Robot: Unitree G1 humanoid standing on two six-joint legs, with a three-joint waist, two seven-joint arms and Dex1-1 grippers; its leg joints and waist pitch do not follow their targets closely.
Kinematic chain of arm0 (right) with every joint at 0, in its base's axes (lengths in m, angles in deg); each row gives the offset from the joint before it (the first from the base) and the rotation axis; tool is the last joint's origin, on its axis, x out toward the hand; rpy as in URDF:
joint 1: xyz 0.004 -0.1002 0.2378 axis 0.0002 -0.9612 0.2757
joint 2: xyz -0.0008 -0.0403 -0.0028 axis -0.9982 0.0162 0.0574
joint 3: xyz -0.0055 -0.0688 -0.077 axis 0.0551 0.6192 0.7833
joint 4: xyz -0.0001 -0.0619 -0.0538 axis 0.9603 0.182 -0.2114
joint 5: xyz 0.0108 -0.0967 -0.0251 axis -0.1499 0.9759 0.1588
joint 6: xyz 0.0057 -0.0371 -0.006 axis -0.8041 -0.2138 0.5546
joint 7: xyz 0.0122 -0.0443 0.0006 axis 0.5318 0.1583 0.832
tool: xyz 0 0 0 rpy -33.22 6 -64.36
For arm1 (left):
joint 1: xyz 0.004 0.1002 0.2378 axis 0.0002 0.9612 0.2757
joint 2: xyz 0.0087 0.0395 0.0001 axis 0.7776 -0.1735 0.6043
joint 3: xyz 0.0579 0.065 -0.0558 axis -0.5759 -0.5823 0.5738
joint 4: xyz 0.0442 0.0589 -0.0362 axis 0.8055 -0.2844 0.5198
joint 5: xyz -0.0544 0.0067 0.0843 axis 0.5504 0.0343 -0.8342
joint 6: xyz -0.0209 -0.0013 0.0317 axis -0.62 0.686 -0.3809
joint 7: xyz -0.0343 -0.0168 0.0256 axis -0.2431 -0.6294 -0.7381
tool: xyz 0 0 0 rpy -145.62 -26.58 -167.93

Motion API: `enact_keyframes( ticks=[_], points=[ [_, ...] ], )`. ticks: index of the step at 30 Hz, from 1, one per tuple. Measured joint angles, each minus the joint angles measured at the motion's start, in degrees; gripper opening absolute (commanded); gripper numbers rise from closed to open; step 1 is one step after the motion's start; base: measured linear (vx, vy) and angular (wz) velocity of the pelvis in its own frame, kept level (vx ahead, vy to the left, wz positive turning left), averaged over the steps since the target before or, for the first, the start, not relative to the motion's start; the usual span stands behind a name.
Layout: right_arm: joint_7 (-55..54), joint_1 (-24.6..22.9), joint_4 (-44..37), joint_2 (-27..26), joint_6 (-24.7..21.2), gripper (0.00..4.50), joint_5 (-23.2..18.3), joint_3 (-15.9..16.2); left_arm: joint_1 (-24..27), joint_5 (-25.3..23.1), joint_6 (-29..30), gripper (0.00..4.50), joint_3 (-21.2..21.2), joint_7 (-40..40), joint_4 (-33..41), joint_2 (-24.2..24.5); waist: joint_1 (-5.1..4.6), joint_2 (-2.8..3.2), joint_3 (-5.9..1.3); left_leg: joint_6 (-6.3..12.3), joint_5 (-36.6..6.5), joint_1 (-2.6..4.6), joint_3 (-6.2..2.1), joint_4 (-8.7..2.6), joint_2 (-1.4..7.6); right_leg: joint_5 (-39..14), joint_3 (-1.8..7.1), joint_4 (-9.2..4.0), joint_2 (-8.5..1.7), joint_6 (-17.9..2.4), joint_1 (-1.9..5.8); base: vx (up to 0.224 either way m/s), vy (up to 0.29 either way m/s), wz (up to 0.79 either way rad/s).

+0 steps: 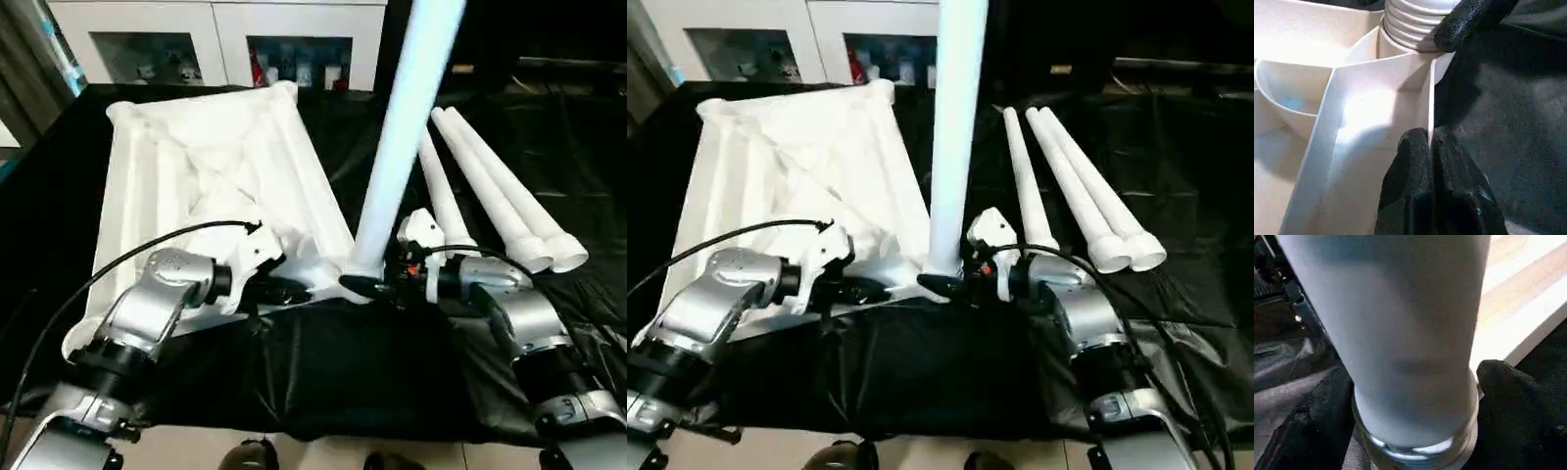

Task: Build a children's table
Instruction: Rotate leg to tighten

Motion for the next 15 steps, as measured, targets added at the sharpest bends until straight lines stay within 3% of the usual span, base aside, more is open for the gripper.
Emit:
enact_keyframes(
  ticks=[5,11,15],
  points=[
    [0.7,0.0,-0.1,0.1,-0.1,3.94,-0.2,0.5,0.1,0.3,0.0,0.0,-0.2,-0.5,0.1,0.5,0.08,0.0,0.0,0.01,0.0,0.0,0.0,-0.01,0.01,0.0,0.0,0.0,0.0,0.0,0.01,0.0,0.0,0.0],
    [0.4,-0.4,-0.5,-0.5,-0.6,3.4,-0.4,0.5,0.1,0.2,0.0,0.0,-0.2,-0.3,0.1,0.5,0.01,0.0,0.0,0.01,0.0,0.01,0.0,0.0,0.04,0.0,-0.04,0.02,0.0,0.0,0.01,0.0,0.0,0.0],
    [-5.4,-0.7,0.7,-3.2,0.0,3.07,-0.2,-0.7,-0.4,0.1,0.5,0.0,0.2,2.9,-1.2,-1.0,-0.09,0.0,0.0,-0.01,0.0,0.12,0.0,0.03,0.05,0.0,-0.04,0.05,0.0,0.0,0.11,0.0,0.0,0.0]
  ],
)
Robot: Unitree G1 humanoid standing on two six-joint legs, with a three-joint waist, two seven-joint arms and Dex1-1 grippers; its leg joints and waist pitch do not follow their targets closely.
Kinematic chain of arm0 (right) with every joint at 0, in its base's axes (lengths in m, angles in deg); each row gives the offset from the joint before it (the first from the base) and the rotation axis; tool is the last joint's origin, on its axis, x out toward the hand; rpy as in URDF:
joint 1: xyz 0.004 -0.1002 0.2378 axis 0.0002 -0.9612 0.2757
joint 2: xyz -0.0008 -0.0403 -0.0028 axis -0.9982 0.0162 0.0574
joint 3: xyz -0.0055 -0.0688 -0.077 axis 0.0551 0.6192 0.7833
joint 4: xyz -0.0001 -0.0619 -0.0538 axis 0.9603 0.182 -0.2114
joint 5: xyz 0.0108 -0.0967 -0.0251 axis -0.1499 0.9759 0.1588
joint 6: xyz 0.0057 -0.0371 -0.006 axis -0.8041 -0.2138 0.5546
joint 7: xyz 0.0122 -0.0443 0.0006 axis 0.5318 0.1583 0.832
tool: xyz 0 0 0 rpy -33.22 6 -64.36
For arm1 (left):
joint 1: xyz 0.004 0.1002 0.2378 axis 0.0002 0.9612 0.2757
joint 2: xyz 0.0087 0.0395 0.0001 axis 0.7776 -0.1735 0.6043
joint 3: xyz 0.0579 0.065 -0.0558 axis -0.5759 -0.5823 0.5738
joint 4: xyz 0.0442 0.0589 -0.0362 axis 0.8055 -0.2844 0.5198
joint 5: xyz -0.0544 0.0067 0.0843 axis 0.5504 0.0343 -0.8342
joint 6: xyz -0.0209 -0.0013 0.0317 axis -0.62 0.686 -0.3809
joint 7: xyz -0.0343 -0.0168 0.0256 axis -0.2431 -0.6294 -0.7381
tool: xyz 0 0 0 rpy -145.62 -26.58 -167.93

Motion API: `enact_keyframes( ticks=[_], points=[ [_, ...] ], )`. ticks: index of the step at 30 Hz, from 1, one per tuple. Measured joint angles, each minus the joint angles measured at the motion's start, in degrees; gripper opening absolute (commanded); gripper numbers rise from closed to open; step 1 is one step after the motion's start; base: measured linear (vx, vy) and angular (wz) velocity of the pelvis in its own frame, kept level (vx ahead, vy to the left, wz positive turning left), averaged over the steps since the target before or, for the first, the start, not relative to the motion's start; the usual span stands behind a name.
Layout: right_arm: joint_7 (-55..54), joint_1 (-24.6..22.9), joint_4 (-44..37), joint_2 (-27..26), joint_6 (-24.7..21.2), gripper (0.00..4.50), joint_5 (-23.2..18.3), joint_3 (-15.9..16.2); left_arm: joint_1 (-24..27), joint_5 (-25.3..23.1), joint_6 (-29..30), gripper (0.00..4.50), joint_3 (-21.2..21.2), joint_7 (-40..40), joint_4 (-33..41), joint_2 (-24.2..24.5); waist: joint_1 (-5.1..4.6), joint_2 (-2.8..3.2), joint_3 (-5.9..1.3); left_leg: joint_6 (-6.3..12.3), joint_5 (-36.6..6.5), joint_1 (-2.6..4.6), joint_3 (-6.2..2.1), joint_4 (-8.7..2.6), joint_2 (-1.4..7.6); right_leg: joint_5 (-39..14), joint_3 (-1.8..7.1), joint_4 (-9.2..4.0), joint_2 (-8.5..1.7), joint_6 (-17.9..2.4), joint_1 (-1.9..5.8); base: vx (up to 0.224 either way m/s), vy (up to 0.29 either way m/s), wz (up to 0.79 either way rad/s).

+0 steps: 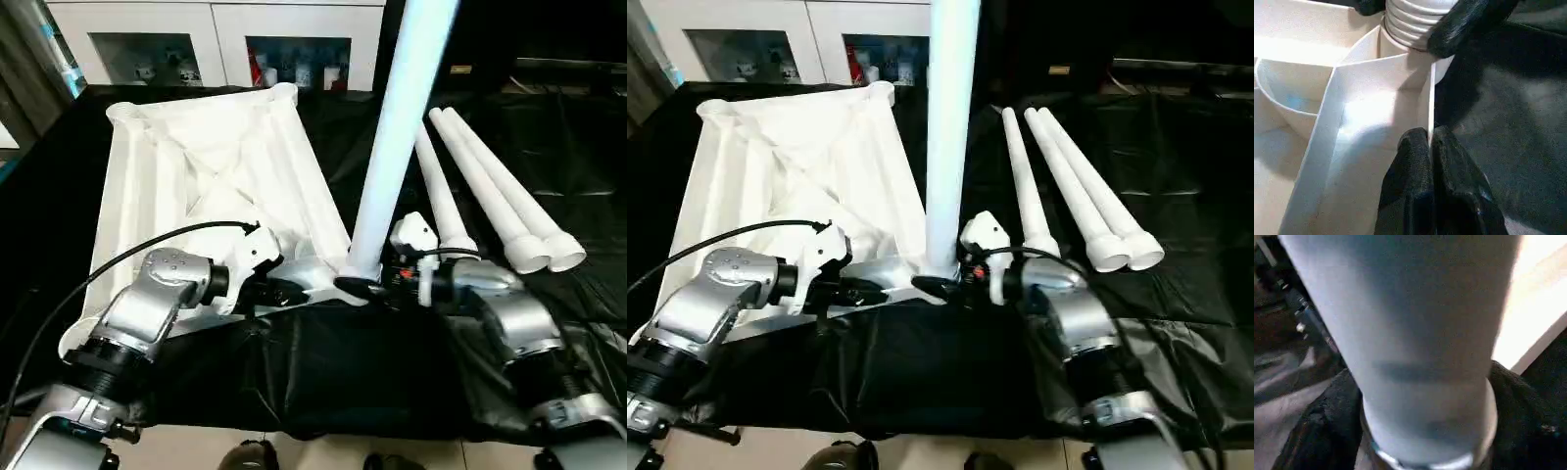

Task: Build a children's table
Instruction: Rotate leg to tighten

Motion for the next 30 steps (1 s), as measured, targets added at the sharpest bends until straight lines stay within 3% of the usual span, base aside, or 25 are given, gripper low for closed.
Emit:
enact_keyframes(
  ticks=[6,11,16,18,23,30],
  points=[
    [-18.3,3.5,7.2,-7.5,2.0,2.88,2.2,-4.2,-4.3,-2.1,1.5,0.0,1.3,10.1,-5.9,-5.8,-0.57,-0.01,0.0,-0.09,0.1,0.24,0.0,0.06,0.01,0.2,0.0,-0.02,-0.02,-0.2,0.19,0.0,0.0,0.0],
    [-35.3,8.1,14.3,-12.9,3.2,2.85,4.1,-6.9,-7.6,-3.1,2.7,0.0,2.6,19.7,-11.5,-11.6,-1.24,0.0,-0.01,-0.11,0.1,0.9,0.02,-0.08,-0.03,0.0,0.01,-0.13,-0.06,0.0,0.78,0.0,0.0,0.0],
    [-45.0,11.1,20.1,-16.6,7.0,2.85,5.5,-9.3,-9.1,-3.4,2.8,0.0,3.4,23.7,-13.7,-14.8,-1.35,0.07,-0.05,-0.12,0.1,0.93,0.02,-0.18,-0.05,-0.1,0.01,-0.17,-0.07,0.2,0.8,0.0,0.0,0.0],
    [-45.1,11.0,20.4,-16.8,8.0,3.41,5.5,-9.5,-9.1,-3.4,2.8,0.0,3.5,23.7,-13.8,-14.8,-1.34,0.1,-0.07,-0.12,0.1,0.93,0.02,-0.26,-0.08,-0.1,0.01,-0.2,-0.09,0.2,0.8,0.0,0.0,0.0],
    [-38.8,10.4,20.2,-16.5,9.2,3.88,4.9,-9.8,-8.8,-3.4,2.0,0.0,4.0,23.6,-13.7,-13.5,-2.07,0.1,-0.06,-0.11,0.1,0.92,0.03,-0.38,-0.07,0.0,0.0,-0.23,-0.08,0.1,0.75,0.0,0.0,0.0],
    [-21.3,7.0,15.1,-9.8,9.1,3.88,4.0,-5.6,-6.1,-3.2,-0.9,0.0,3.3,16.0,-10.1,-8.5,-2.6,0.16,-0.03,-0.12,0.1,0.81,0.03,-0.8,0.0,-0.1,-0.17,-0.26,-0.04,0.1,0.54,0.0,0.0,0.0]
  ],
)
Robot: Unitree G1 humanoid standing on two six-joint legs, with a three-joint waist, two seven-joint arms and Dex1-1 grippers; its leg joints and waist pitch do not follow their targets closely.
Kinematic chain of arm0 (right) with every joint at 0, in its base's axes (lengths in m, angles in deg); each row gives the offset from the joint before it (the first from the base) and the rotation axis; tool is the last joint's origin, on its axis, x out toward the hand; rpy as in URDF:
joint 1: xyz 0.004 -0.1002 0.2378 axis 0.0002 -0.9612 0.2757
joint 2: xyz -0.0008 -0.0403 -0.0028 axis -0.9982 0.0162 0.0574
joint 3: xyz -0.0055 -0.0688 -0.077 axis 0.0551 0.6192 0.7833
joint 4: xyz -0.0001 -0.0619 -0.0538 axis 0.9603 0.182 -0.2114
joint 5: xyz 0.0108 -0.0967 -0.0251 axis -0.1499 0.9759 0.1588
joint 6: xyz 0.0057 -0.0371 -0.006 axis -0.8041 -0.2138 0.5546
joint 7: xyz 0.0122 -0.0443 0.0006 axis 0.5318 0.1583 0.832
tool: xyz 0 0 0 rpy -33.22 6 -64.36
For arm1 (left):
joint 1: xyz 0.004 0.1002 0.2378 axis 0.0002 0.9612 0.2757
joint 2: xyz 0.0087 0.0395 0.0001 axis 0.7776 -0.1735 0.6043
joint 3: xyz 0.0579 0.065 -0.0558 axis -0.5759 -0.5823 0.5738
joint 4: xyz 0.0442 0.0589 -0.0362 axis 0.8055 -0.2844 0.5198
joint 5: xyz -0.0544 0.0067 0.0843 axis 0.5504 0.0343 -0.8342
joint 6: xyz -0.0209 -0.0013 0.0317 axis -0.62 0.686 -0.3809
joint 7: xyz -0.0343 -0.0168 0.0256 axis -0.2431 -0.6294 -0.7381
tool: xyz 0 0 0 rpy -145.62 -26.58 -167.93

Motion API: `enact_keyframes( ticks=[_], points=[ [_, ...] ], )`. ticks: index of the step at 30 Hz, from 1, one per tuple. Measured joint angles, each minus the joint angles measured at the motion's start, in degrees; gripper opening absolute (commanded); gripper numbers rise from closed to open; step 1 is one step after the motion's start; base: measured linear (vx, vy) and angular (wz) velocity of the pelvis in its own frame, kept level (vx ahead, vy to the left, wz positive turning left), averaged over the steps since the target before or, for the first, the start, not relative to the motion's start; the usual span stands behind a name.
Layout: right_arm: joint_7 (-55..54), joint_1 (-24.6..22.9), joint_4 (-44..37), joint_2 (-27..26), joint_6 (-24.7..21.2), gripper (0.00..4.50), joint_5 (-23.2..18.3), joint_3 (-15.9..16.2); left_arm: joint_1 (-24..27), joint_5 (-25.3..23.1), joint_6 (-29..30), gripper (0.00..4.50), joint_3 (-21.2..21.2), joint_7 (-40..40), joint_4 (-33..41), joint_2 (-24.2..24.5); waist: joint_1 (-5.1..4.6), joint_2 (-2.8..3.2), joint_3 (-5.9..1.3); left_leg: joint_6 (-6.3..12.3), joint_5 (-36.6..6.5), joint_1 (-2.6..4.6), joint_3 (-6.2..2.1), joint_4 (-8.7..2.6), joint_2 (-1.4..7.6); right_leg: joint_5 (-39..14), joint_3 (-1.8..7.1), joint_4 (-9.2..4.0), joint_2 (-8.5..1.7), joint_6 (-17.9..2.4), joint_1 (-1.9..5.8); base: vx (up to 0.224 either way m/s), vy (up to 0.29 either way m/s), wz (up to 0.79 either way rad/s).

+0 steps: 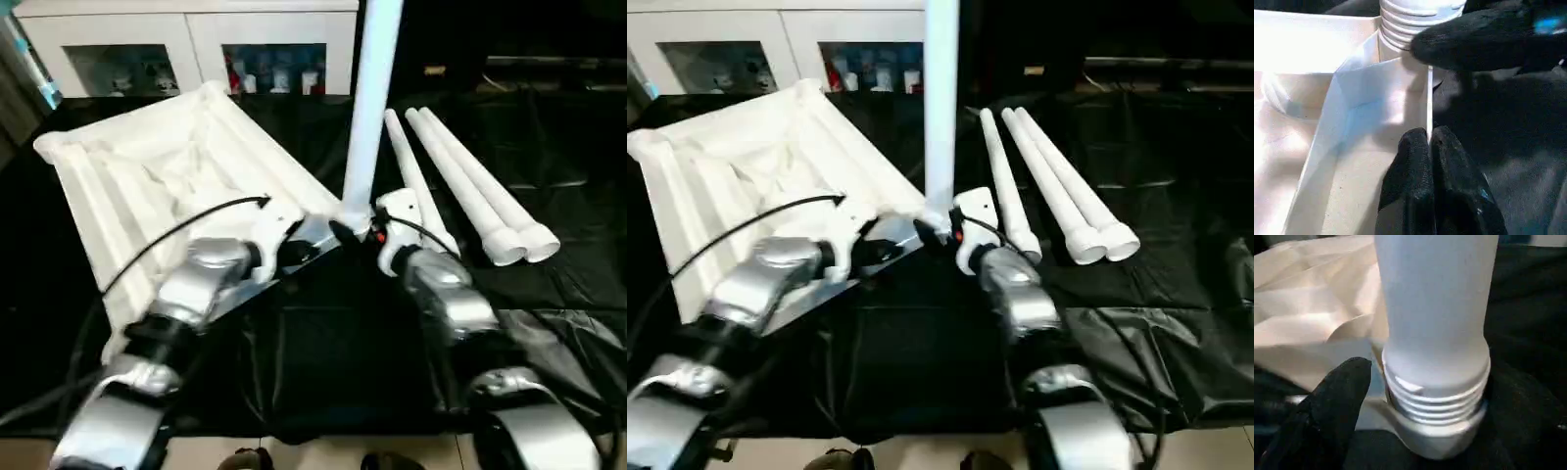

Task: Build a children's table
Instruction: Rotate leg to tighten

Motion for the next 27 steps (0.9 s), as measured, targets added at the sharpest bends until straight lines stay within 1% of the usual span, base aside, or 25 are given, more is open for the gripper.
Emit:
enact_keyframes(
  ticks=[3,7,10,12,14,15,16,18,19,20,21,22,27],
  points=[
    [8.4,-1.9,-4.1,3.5,-1.9,3.88,-1.0,1.8,1.9,1.1,-0.7,0.0,-0.5,-5.8,2.6,3.0,0.28,0.02,0.0,0.13,0.1,-0.13,0.0,-0.13,0.04,-0.2,-0.12,0.0,0.01,0.0,-0.14,0.0,0.0,0.0],
    [16.1,-3.2,-8.2,7.0,-3.9,3.88,-1.7,3.6,2.7,2.3,-1.3,0.0,-2.0,-11.9,4.2,5.9,1.37,0.03,0.01,0.19,0.1,-0.42,0.0,-0.11,0.06,-0.3,-0.18,0.02,0.01,-0.1,-0.38,0.0,0.0,0.0],
    [20.3,-4.1,-10.6,8.8,-4.7,3.88,-2.3,5.3,3.3,2.6,-1.8,0.0,-2.6,-15.5,5.3,7.2,2.16,0.03,0.01,0.19,0.1,-0.48,0.0,-0.01,0.05,-0.3,-0.16,0.02,-0.02,-0.1,-0.4,0.0,0.0,0.0],
    [22.3,-5.0,-11.8,9.5,-5.1,3.88,-2.5,5.9,3.7,2.8,-1.8,0.0,-2.9,-17.0,5.7,7.6,2.61,0.03,0.01,0.19,0.1,-0.48,0.01,0.04,0.05,-0.2,-0.14,0.03,-0.02,-0.2,-0.39,0.0,0.0,0.0],
    [23.9,-5.2,-12.9,10.2,-5.9,3.88,-2.7,6.7,4.2,3.0,-1.9,0.0,-3.0,-18.4,6.3,8.2,2.69,0.04,0.02,0.15,0.1,-0.47,0.01,0.11,0.05,-0.2,-0.12,0.1,-0.02,-0.2,-0.39,0.0,0.0,0.0],
    [24.4,-5.2,-13.1,10.4,-6.0,3.76,-2.7,6.9,4.3,3.0,-1.8,0.0,-3.0,-18.8,6.5,8.4,2.71,0.04,0.02,0.0,0.0,-0.46,0.01,0.12,0.05,-0.2,-0.11,0.12,-0.02,-0.2,-0.38,0.0,0.0,0.0],
    [25.0,-5.2,-13.3,10.5,-6.0,3.76,-2.7,7.3,4.5,3.1,-1.7,0.0,-3.1,-19.4,6.8,8.8,2.69,0.03,0.02,-0.06,0.0,-0.46,0.0,0.13,0.05,-0.2,-0.11,0.14,-0.02,-0.2,-0.38,0.0,0.0,0.0],
    [25.7,-5.2,-13.4,10.6,-6.4,3.56,-2.7,7.5,4.6,3.5,-1.7,0.0,-3.3,-20.0,6.9,9.4,2.72,0.04,0.02,-0.07,0.0,-0.45,0.0,0.13,0.05,-0.2,-0.11,0.17,-0.02,-0.2,-0.38,0.0,0.0,0.0],
    [25.7,-5.2,-13.4,10.6,-6.6,3.54,-2.7,7.4,4.6,3.5,-1.7,0.0,-3.3,-20.0,6.9,9.4,2.74,0.02,0.02,-0.07,0.0,-0.45,0.0,0.13,0.06,-0.2,-0.11,0.17,-0.02,-0.2,-0.39,0.0,0.0,0.0],
    [25.7,-5.2,-13.4,10.6,-6.6,3.32,-2.7,7.4,4.6,3.5,-1.7,0.0,-3.3,-20.0,6.9,9.5,2.73,0.02,0.02,-0.07,0.0,-0.45,0.0,0.13,0.06,-0.2,-0.11,0.17,-0.02,-0.2,-0.38,0.0,0.0,0.0],
    [25.7,-5.2,-13.4,10.6,-6.7,3.32,-2.7,7.4,4.6,3.5,-1.7,0.0,-3.3,-20.1,6.9,9.5,2.73,0.02,0.02,-0.05,0.0,-0.45,0.0,0.14,0.06,-0.2,-0.11,0.17,-0.02,-0.2,-0.38,0.0,0.0,0.0],
    [25.6,-5.2,-13.5,10.6,-6.9,3.13,-2.7,7.4,4.6,3.5,-1.7,0.0,-3.3,-20.1,6.9,9.5,2.72,0.02,0.02,-0.02,0.0,-0.46,0.0,0.14,0.06,-0.2,-0.11,0.17,-0.02,-0.2,-0.38,0.0,0.0,0.0],
    [24.2,-5.3,-13.7,10.2,-7.6,2.81,-2.7,7.3,4.7,3.4,-1.6,0.0,-3.3,-19.6,6.9,9.4,2.69,0.01,0.03,0.05,0.0,-0.44,0.0,0.15,0.06,-0.2,-0.11,0.18,-0.02,-0.2,-0.38,0.0,0.0,0.0]
  ],
)
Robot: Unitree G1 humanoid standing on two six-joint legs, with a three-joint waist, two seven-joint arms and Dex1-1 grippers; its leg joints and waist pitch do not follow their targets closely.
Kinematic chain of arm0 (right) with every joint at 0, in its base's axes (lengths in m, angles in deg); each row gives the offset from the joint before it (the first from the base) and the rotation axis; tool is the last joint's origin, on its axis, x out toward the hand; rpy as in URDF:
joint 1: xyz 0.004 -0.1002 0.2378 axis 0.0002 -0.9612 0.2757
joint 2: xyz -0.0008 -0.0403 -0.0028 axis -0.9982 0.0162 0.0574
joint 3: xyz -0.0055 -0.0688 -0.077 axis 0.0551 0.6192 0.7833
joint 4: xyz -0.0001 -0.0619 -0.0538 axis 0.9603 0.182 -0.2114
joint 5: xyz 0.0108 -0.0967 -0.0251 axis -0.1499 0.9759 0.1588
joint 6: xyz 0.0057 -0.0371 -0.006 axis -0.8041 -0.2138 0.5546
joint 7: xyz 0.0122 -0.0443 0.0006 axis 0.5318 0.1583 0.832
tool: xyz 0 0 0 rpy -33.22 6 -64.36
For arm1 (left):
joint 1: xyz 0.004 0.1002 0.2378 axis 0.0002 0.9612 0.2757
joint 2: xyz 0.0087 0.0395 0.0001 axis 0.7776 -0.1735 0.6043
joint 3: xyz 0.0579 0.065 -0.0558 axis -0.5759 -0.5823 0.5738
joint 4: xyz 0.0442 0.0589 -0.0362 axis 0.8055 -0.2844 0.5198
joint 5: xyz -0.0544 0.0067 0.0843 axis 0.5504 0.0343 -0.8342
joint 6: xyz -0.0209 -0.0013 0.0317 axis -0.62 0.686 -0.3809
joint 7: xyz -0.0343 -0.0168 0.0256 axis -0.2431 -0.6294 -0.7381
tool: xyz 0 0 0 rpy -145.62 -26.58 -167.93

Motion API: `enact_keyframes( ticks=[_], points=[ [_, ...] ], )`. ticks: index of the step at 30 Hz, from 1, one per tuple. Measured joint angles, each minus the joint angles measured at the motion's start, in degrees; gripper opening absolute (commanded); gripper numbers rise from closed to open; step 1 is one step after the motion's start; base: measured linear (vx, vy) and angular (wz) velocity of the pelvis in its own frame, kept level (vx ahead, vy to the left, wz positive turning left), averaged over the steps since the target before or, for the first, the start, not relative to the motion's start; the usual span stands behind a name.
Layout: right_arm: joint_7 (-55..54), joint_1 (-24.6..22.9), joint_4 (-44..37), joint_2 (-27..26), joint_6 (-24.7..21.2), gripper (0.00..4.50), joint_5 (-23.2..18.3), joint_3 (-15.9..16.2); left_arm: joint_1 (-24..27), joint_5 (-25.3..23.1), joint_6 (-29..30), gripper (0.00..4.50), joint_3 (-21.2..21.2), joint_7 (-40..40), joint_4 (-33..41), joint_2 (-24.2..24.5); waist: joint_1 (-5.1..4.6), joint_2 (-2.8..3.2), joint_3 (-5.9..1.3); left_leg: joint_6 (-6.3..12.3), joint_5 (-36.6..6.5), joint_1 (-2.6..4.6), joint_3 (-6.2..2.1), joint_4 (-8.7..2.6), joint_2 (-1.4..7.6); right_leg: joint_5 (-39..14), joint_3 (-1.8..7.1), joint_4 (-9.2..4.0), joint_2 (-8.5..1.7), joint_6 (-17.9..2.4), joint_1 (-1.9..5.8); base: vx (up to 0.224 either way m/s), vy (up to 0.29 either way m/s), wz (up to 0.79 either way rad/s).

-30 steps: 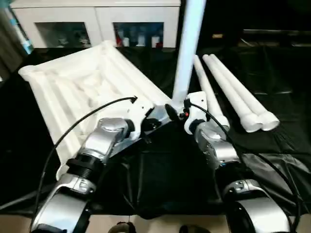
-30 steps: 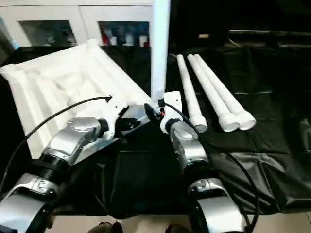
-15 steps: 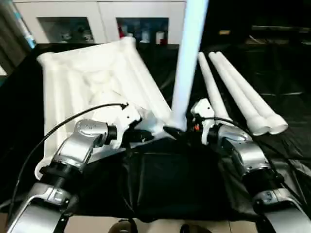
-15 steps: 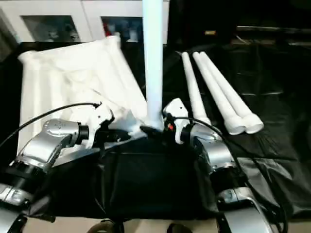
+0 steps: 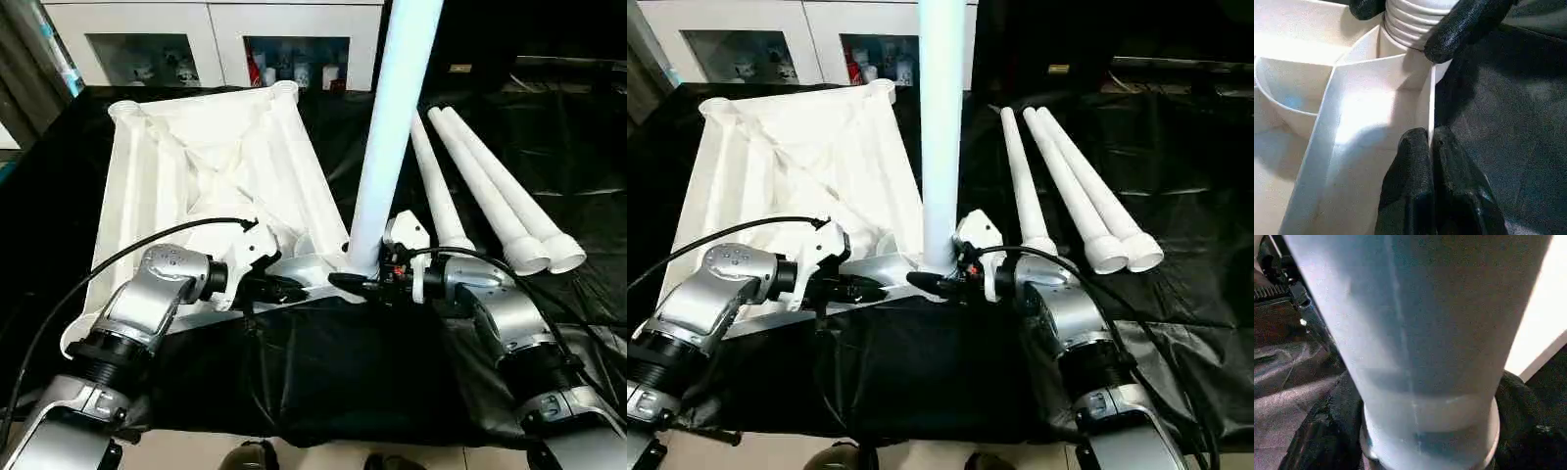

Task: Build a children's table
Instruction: Rotate leg to tighten

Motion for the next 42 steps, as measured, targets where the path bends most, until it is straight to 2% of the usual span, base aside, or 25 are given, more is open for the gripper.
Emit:
enact_keyframes(
  ticks=[3,6,9,12,16,18,22,24,27,32,34,41,42],
  points=[
    [-6.3,0.0,1.0,-2.5,0.0,2.77,1.0,-1.1,-0.5,-0.6,0.3,0.0,0.9,3.8,-1.6,-1.9,-0.13,-0.01,0.0,-0.12,-0.1,0.18,0.0,0.05,0.0,0.0,0.02,0.05,0.0,-0.1,0.15,0.0,0.0,0.0],
    [-16.6,0.9,3.9,-6.0,0.0,2.76,2.4,-3.7,-2.7,-1.5,0.9,0.0,1.4,9.7,-5.1,-5.6,-0.29,0.0,0.0,-0.17,0.0,0.7,0.01,0.05,-0.01,0.1,0.08,0.01,0.0,-0.1,0.59,0.0,0.0,0.0],
    [-29.6,3.2,8.1,-10.2,0.1,2.76,3.5,-6.8,-5.7,-2.5,1.3,0.0,2.0,17.1,-9.8,-10.5,-0.3,0.01,-0.02,-0.24,0.0,0.98,0.01,0.02,-0.05,0.0,0.13,-0.03,-0.02,0.1,0.84,0.0,0.0,0.0],
    [-39.7,5.5,11.7,-13.3,0.4,2.76,4.5,-8.5,-7.4,-3.4,1.6,0.0,2.5,21.6,-12.6,-13.7,-0.31,0.04,-0.04,-0.26,0.0,1.25,0.02,-0.02,-0.1,-0.1,0.18,-0.07,-0.05,0.1,1.03,0.0,0.0,0.0],
    [-44.9,7.6,15.3,-15.2,2.3,2.76,5.0,-9.9,-8.3,-3.9,1.5,0.0,3.0,24.1,-13.8,-15.4,-0.28,0.08,-0.06,-0.26,0.0,1.33,0.02,-0.31,-0.16,-0.1,0.18,-0.35,-0.07,0.2,1.11,0.0,0.0,0.0],
    [-44.8,7.8,15.6,-15.2,2.6,3.32,4.9,-10.2,-8.3,-4.0,1.3,0.0,3.0,24.2,-13.9,-15.5,-0.27,0.1,-0.08,-0.26,0.0,1.32,0.03,-0.53,-0.18,-0.1,0.16,-0.58,-0.06,0.2,1.15,0.0,0.0,0.0],
    [-41.2,7.9,15.6,-15.1,3.6,3.8,4.7,-10.8,-8.2,-4.1,0.7,0.0,3.0,24.0,-13.5,-15.0,-0.47,0.16,-0.11,-0.26,0.0,1.3,0.06,-0.61,-0.19,0.0,0.16,-0.61,-0.06,0.2,1.13,0.0,0.0,0.0],
    [-37.9,7.5,15.1,-14.3,3.7,3.8,4.6,-10.7,-7.8,-4.0,0.2,0.0,3.0,23.0,-13.0,-14.3,-0.67,0.21,-0.12,-0.26,0.0,1.27,0.06,-0.69,-0.17,0.0,0.13,-0.61,-0.05,0.2,1.08,0.0,0.0,0.0],
    [-29.4,6.1,12.5,-11.2,3.5,3.8,4.0,-8.4,-6.5,-3.6,-1.0,0.0,3.0,19.7,-11.4,-11.9,-0.81,0.32,-0.11,-0.26,0.0,1.17,0.06,-0.86,-0.14,0.1,0.07,-0.61,-0.03,0.1,0.93,0.0,0.0,0.0],
    [-14.3,2.5,5.9,-4.2,3.0,3.8,2.3,-4.3,-4.4,-3.2,-3.6,0.0,2.5,11.6,-8.1,-6.8,-0.74,0.36,-0.11,-0.02,0.2,0.45,0.04,-0.91,-0.01,0.0,-0.12,-0.63,0.03,0.3,0.36,0.0,0.0,0.0],
    [-9.7,2.2,4.8,-1.9,2.5,3.8,2.2,-3.6,-4.1,-3.0,-4.4,0.0,2.2,9.1,-7.7,-5.5,-0.74,0.37,-0.1,0.02,0.1,0.3,0.05,-0.84,-0.01,-0.1,-0.15,-0.64,0.03,0.2,0.27,0.0,0.0,0.0],
    [-1.4,1.6,2.9,0.8,1.3,3.8,1.3,-2.1,-1.9,-1.6,-4.9,0.0,1.8,4.0,-5.3,-1.8,-0.77,0.35,-0.09,0.07,0.0,0.26,0.05,-0.56,0.05,0.0,-0.13,-0.57,0.03,0.2,0.26,0.0,0.0,0.0],
    [-0.9,1.6,2.9,0.9,1.1,3.66,1.0,-1.9,-1.8,-1.6,-4.7,0.0,1.8,3.5,-5.0,-1.5,-0.73,0.35,-0.09,0.07,0.0,0.26,0.05,-0.53,0.05,0.0,-0.13,-0.57,0.03,0.2,0.27,0.0,0.0,0.0]
  ],
)
